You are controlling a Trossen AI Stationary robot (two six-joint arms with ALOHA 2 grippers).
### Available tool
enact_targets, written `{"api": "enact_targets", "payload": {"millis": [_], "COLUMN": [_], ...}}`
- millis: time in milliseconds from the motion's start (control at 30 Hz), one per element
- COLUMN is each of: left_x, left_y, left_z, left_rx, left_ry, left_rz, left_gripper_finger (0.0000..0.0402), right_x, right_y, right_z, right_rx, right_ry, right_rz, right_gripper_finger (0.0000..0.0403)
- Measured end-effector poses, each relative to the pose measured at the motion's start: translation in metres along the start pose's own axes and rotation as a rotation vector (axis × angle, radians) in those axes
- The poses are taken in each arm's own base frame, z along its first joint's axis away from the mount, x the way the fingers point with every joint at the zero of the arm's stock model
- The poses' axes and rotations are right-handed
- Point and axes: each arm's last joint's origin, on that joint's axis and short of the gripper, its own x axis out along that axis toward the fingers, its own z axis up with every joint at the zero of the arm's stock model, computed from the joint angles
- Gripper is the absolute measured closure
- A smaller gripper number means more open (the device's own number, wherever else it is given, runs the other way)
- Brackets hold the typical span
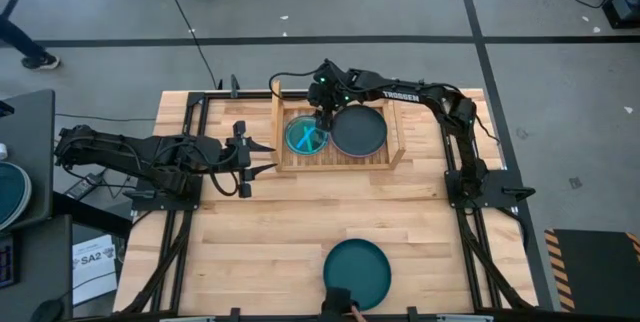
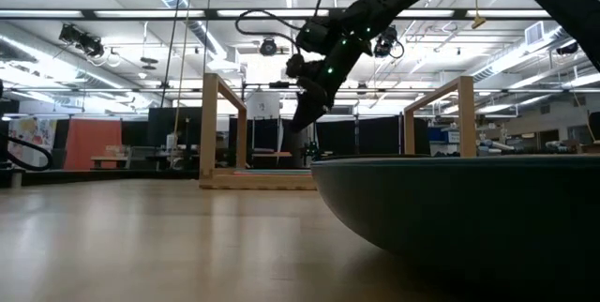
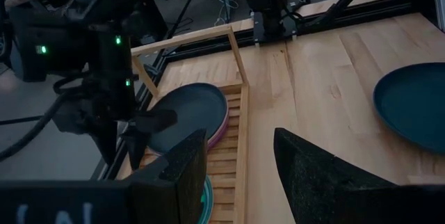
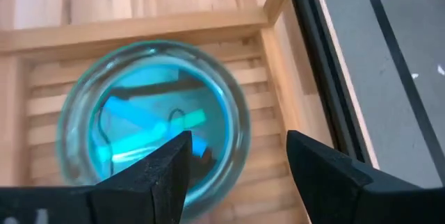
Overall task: Place and stack plates onto a shelf
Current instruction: Stack the large black plate on top of the large black plate on the shelf
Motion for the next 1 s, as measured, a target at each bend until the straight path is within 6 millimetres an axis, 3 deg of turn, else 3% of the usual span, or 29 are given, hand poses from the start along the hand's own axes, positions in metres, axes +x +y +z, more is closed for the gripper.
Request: {"api": "enact_targets", "payload": {"millis": [100,267,433,600,833,1000], "left_x": [0.000,0.000,0.000,0.000,-0.002,-0.005], "left_y": [0.000,0.000,0.000,-0.004,-0.010,-0.018], "left_z": [0.000,0.000,0.000,0.001,0.002,0.003], "left_rx": [-0.012,-0.070,-0.189,-0.284,-0.351,-0.404], "left_ry": [0.000,0.000,-0.001,-0.003,0.004,0.013], "left_rz": [0.000,0.000,-0.006,-0.138,-0.302,-0.347], "left_gripper_finger": [0.0228,0.0228,0.0228,0.0228,0.0228,0.0228], "right_x": [-0.019,-0.071,-0.127,-0.170,-0.201,-0.211], "right_y": [0.007,0.036,0.083,0.150,0.240,0.285], "right_z": [0.005,0.017,0.026,0.024,0.007,-0.013], "right_rx": [-0.007,-0.042,-0.014,0.004,0.085,0.158], "right_ry": [0.007,0.000,-0.028,-0.010,0.018,0.044], "right_rz": [0.010,0.047,0.117,0.184,0.099,0.112], "right_gripper_finger": [0.0163,0.0163,0.0163,0.0163,0.0162,0.0164]}}
